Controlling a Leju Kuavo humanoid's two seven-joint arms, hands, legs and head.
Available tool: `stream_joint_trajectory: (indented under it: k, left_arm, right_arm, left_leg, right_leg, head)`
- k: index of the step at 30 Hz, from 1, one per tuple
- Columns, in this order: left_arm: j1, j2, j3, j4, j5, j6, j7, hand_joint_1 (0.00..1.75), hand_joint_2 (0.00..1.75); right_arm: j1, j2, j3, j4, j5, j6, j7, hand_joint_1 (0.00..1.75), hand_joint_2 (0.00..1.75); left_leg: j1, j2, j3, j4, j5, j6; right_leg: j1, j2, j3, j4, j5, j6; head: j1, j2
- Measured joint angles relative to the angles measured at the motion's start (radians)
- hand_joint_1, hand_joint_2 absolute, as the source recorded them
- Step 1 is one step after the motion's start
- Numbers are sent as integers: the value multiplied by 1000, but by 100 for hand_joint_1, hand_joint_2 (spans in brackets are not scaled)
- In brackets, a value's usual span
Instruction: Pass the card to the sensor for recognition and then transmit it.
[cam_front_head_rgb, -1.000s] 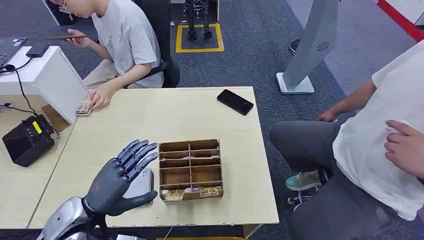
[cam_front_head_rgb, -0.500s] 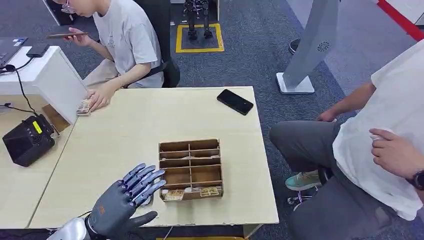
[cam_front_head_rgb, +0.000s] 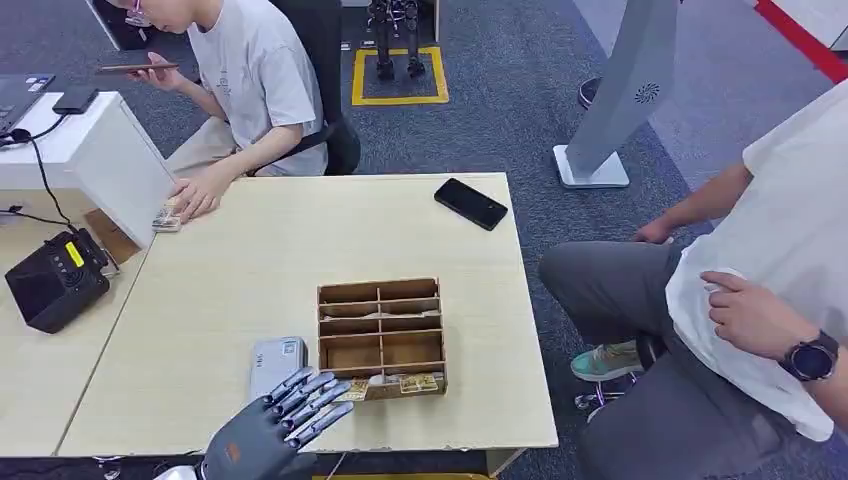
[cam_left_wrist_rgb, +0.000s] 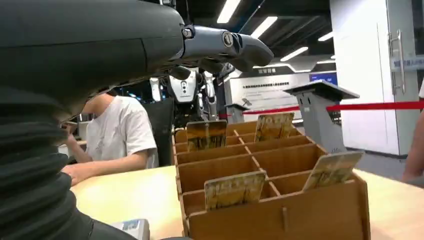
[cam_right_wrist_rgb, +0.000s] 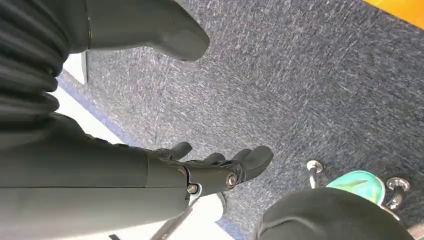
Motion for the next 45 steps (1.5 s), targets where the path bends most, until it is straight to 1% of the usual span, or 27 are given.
stream_joint_trajectory:
  k: [8, 11, 15, 19, 22, 28, 32, 39, 45]
  left_arm:
    - [-1, -5, -5, 47, -9, -8, 40, 0, 175]
    - [-1, -21, -5, 73, -14, -8, 63, 0, 175]
    - [-1, -38, -5, 94, -16, -9, 77, 0, 175]
    - [-1, -65, -5, 117, -24, -15, 111, 0, 175]
    - [-2, -82, -5, 128, -28, -18, 116, 0, 175]
    - [-3, -96, -5, 138, -31, -18, 119, 0, 175]
    - [-5, -109, -5, 148, -73, -16, 155, 0, 175]
    - [-13, -139, -3, 164, -60, -18, 155, 0, 175]
    - [-25, -169, 2, 177, -27, -28, 158, 0, 175]
  right_arm:
    - [-1, 5, -1, -11, 1, 3, 0, 0, 175]
    - [-1, 8, -1, -16, 2, 6, 0, 0, 175]
    - [0, 11, -1, -18, 2, 6, 0, 0, 175]
    - [0, 13, -1, -19, 3, 6, 0, 0, 175]
    - [0, 15, -1, -21, 3, 6, 0, 0, 175]
    - [0, 17, -1, -23, 3, 6, 3, 0, 175]
    - [0, 18, -1, -26, 3, 6, 3, 0, 175]
    - [4, 24, -3, -40, 3, 18, 6, 0, 175]
    - [8, 30, -3, -55, 3, 27, 7, 0, 175]
  left_leg:
    - [0, 0, 0, 0, 0, 0]
    - [0, 0, 0, 0, 0, 0]
    - [0, 0, 0, 0, 0, 0]
    - [0, 0, 0, 0, 0, 0]
    - [0, 0, 0, 0, 0, 0]
    - [0, 0, 0, 0, 0, 0]
    - [0, 0, 0, 0, 0, 0]
    - [0, 0, 0, 0, 0, 0]
    - [0, 0, 0, 0, 0, 0]
  right_leg:
    - [0, 0, 0, 0, 0, 0]
    - [0, 0, 0, 0, 0, 0]
    - [0, 0, 0, 0, 0, 0]
    - [0, 0, 0, 0, 0, 0]
    - [0, 0, 0, 0, 0, 0]
    - [0, 0, 0, 0, 0, 0]
    - [0, 0, 0, 0, 0, 0]
    - [0, 0, 0, 0, 0, 0]
    - [0, 0, 0, 0, 0, 0]
  head:
    - [0, 0]
    - [0, 0]
    - [0, 0]
    - [0, 0]
    - [0, 0]
    - [0, 0]
    - [0, 0]
    - [0, 0]
    - [0, 0]
